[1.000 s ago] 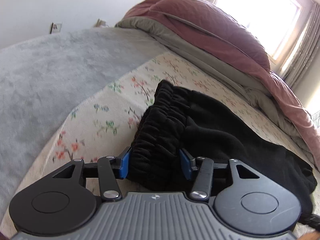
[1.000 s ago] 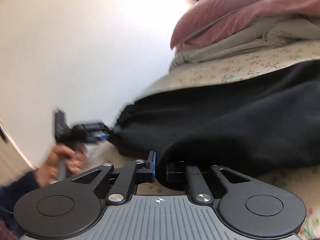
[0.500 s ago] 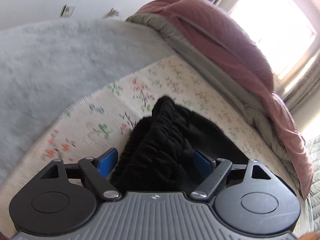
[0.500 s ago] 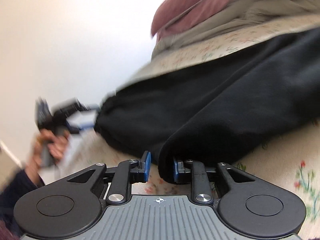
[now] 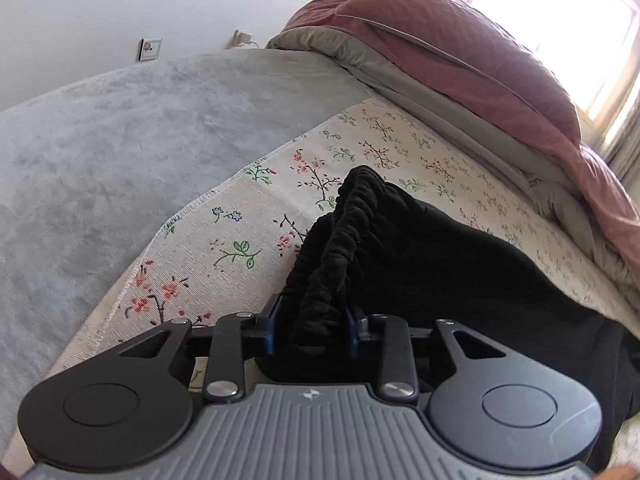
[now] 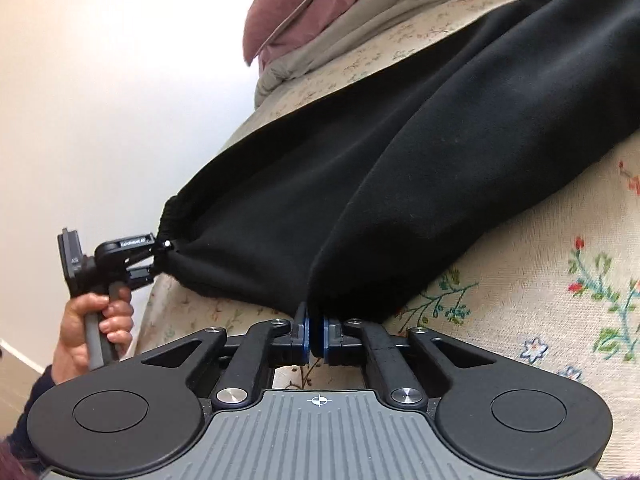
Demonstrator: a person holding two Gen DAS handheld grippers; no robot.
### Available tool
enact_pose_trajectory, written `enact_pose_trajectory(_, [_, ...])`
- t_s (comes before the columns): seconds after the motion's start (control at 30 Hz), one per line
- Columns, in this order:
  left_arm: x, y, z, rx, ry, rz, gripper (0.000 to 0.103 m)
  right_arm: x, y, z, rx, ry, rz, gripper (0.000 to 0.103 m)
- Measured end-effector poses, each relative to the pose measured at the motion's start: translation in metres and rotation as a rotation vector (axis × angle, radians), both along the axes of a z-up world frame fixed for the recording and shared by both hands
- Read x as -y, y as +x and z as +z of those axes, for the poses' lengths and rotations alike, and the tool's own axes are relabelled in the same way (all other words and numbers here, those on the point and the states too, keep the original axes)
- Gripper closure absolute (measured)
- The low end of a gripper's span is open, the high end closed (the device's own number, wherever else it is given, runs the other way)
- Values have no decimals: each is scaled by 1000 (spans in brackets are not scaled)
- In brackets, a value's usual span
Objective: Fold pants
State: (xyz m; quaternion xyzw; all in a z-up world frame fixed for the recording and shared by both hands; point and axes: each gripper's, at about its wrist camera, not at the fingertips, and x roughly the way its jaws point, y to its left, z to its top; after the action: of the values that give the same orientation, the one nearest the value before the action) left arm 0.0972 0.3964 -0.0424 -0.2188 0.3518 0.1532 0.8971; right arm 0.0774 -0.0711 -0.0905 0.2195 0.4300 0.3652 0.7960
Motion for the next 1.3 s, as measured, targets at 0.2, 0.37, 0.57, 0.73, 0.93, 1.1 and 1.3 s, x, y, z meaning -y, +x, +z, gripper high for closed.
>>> enact_pose_trajectory(0.2, [-11, -3, 7, -16, -36, -50, 19, 86, 16, 45, 99, -177, -66, 45])
enact_pose_trajectory(0.37, [-17, 9, 26, 15, 0, -8, 1, 239, 47, 72, 124, -257, -463, 44])
enact_pose_trajectory(0.57, [12, 66, 24, -29, 127, -11, 0, 353, 113, 69, 88, -264, -914, 55])
enact_pose_trajectory(0.73, [27, 104, -5, -111, 237, -14, 0, 346, 186, 47, 101, -456, -854, 62])
enact_pose_trajectory(0.93, [29, 105, -15, -111, 237, 12, 12, 318, 212, 51, 219, -783, -673, 85])
enact_pose_trajectory(1.1, [27, 102, -18, -91, 214, 27, 11, 325, 217, 78, 288, -739, -743, 96])
enact_pose_trajectory(1.3, [20, 98, -12, -104, 186, 6, 3, 320, 220, 36, 226, -913, -786, 52])
